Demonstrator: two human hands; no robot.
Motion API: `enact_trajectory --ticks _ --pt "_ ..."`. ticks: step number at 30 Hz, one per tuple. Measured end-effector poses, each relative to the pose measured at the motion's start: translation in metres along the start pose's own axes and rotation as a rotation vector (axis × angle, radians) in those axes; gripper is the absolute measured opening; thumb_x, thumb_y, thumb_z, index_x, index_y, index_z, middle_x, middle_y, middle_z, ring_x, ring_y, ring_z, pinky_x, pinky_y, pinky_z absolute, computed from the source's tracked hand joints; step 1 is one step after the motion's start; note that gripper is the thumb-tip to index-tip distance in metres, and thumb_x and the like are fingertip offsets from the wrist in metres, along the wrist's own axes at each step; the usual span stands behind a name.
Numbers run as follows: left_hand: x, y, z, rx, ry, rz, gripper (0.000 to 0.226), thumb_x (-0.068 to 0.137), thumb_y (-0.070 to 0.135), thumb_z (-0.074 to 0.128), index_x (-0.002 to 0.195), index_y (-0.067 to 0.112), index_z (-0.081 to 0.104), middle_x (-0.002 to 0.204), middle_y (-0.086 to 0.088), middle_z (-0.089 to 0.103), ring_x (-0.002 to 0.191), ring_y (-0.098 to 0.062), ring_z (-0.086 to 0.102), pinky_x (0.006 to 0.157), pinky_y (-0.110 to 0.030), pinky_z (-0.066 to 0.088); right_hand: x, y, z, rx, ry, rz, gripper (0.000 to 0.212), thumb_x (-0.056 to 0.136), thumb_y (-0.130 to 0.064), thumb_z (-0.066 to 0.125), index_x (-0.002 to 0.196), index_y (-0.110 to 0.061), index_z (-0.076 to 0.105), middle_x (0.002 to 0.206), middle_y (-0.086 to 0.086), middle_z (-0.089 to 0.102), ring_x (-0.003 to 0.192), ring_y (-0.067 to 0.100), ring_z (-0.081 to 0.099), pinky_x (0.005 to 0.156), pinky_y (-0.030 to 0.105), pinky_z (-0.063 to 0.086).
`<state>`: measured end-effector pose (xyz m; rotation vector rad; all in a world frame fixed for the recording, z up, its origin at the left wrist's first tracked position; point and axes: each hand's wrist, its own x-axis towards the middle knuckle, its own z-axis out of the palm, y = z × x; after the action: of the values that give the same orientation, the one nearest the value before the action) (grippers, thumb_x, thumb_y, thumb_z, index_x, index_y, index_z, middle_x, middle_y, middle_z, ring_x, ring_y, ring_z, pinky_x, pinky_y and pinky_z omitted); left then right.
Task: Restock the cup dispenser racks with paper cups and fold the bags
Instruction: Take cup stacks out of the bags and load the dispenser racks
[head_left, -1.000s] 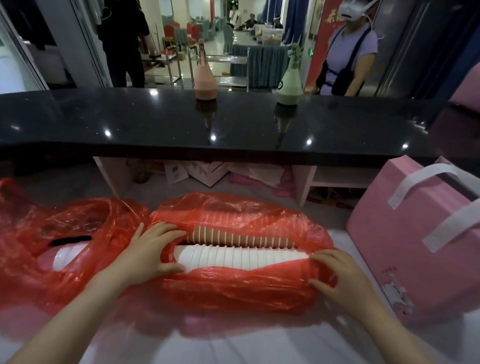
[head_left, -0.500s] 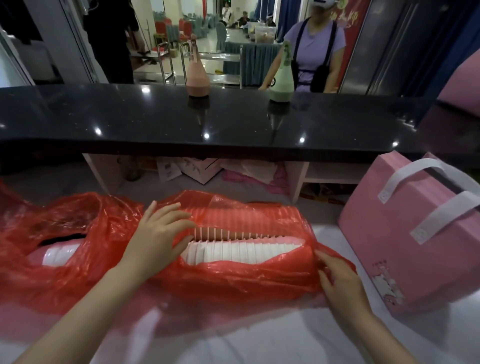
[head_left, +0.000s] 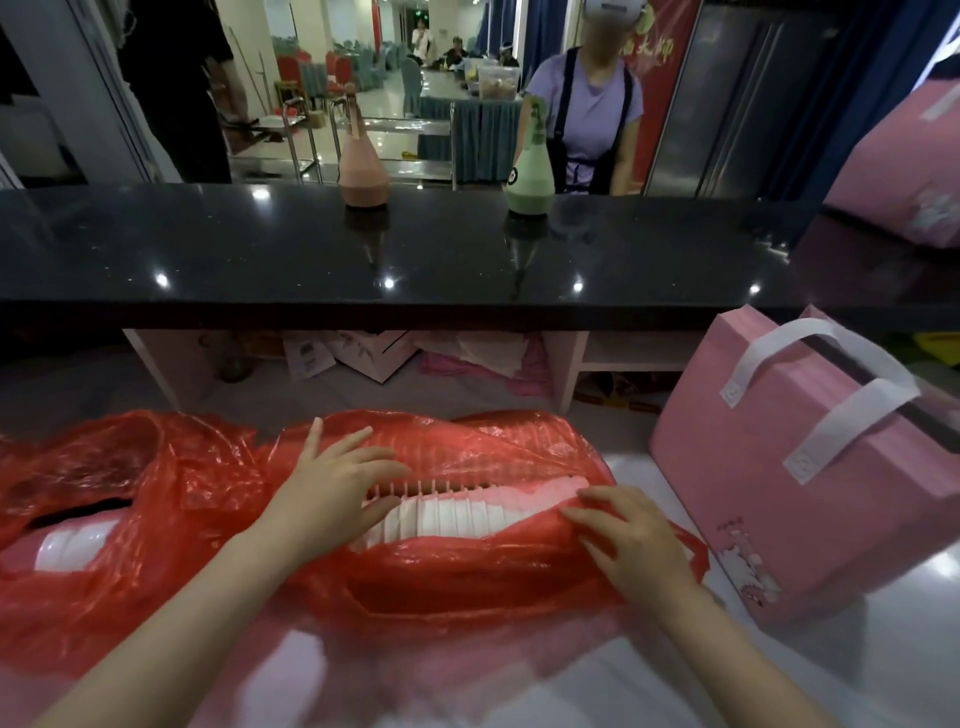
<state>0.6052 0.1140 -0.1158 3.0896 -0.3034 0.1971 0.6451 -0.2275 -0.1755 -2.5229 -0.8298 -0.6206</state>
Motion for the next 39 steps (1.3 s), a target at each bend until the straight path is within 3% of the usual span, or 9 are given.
enact_trajectory --ticks 3,7,11,15,19,24,28,32,39 --pt "0.01 0.006 0.0 0.039 -0.023 0.008 0.042 0.091 0.055 0.046 0.131 0.045 0.047 0.146 0.018 0.039 0.146 -0.012 0.013 0.111 -0.056 -0.014 -0.002 0.003 -0.004 0.003 0.148 -0.014 0.01 0.078 -0.012 0.064 0.077 -0.014 0.074 0.091 -0.001 0.07 0.089 0.02 0.062 0.081 0.036 0.05" --pt "0.021 0.001 0.004 0.062 -0.054 -0.028 0.05 0.088 0.062 0.042 0.136 0.048 0.04 0.151 0.016 0.031 0.147 -0.013 0.007 0.111 -0.06 -0.014 -0.027 0.015 -0.005 0.101 0.019 0.125 0.012 0.077 -0.015 0.057 0.075 -0.02 0.068 0.102 -0.007 0.069 0.101 0.015 0.062 0.095 0.024 0.04" --pt "0.025 -0.008 0.022 0.066 -0.269 -0.131 0.072 0.082 0.076 0.03 0.146 0.05 0.01 0.159 0.012 0.007 0.147 -0.022 -0.008 0.104 -0.062 -0.02 -0.052 0.018 0.001 0.249 -0.259 0.424 0.018 0.081 -0.022 0.063 0.079 -0.04 0.061 0.088 -0.027 0.061 0.089 -0.008 0.054 0.074 0.016 0.042" --pt "0.029 -0.014 0.037 0.008 -0.344 -0.198 0.081 0.078 0.082 0.024 0.144 0.051 -0.009 0.159 0.012 -0.01 0.146 -0.026 -0.012 0.108 -0.062 -0.014 -0.035 0.011 0.0 0.192 -0.131 0.502 0.012 0.086 -0.025 0.063 0.094 -0.035 0.067 0.091 -0.016 0.066 0.088 0.004 0.059 0.074 0.022 0.041" --pt "0.031 -0.016 0.042 -0.03 -0.362 -0.214 0.085 0.074 0.085 0.025 0.143 0.052 -0.012 0.159 0.012 -0.013 0.146 -0.026 -0.011 0.111 -0.06 -0.008 -0.006 0.004 -0.006 0.044 -0.1 0.49 0.022 0.084 -0.031 0.066 0.104 -0.02 0.07 0.102 -0.003 0.062 0.101 0.021 0.053 0.087 0.032 0.041" --pt "0.033 -0.013 0.041 -0.078 -0.41 -0.245 0.091 0.067 0.091 0.019 0.143 0.052 -0.012 0.158 0.011 -0.016 0.146 -0.029 -0.011 0.115 -0.057 0.001 0.017 -0.018 -0.02 0.279 -0.084 0.465 0.027 0.067 -0.034 0.077 0.07 -0.027 0.051 0.088 -0.016 0.05 0.091 0.012 0.047 0.073 0.017 0.031" --pt "0.036 -0.012 0.038 -0.148 -0.424 -0.285 0.095 0.058 0.091 0.004 0.144 0.054 -0.007 0.158 0.012 -0.014 0.145 -0.028 -0.013 0.115 -0.056 -0.003 0.018 -0.037 -0.027 0.536 -0.022 0.425 0.025 0.06 -0.052 0.069 0.072 -0.036 0.054 0.127 -0.029 0.039 0.123 -0.008 0.032 0.095 0.011 0.027" --pt "0.032 -0.009 0.044 -0.19 -0.354 -0.304 0.082 0.069 0.085 0.004 0.144 0.053 -0.003 0.158 0.013 -0.012 0.145 -0.025 -0.013 0.115 -0.055 -0.005 0.02 -0.044 -0.024 0.721 -0.161 0.467 0.041 0.065 -0.037 0.08 0.098 -0.036 0.055 0.141 -0.026 0.032 0.132 -0.004 0.03 0.098 0.013 0.034" --pt "0.031 -0.012 0.047 -0.226 -0.283 -0.308 0.062 0.087 0.073 0.013 0.145 0.053 0.007 0.159 0.016 -0.003 0.146 -0.02 -0.008 0.114 -0.052 -0.004 0.027 -0.045 -0.021 0.732 -0.153 0.549 0.048 0.057 -0.05 0.077 0.098 -0.032 0.059 0.102 -0.013 0.064 0.097 0.007 0.06 0.086 0.037 0.052"
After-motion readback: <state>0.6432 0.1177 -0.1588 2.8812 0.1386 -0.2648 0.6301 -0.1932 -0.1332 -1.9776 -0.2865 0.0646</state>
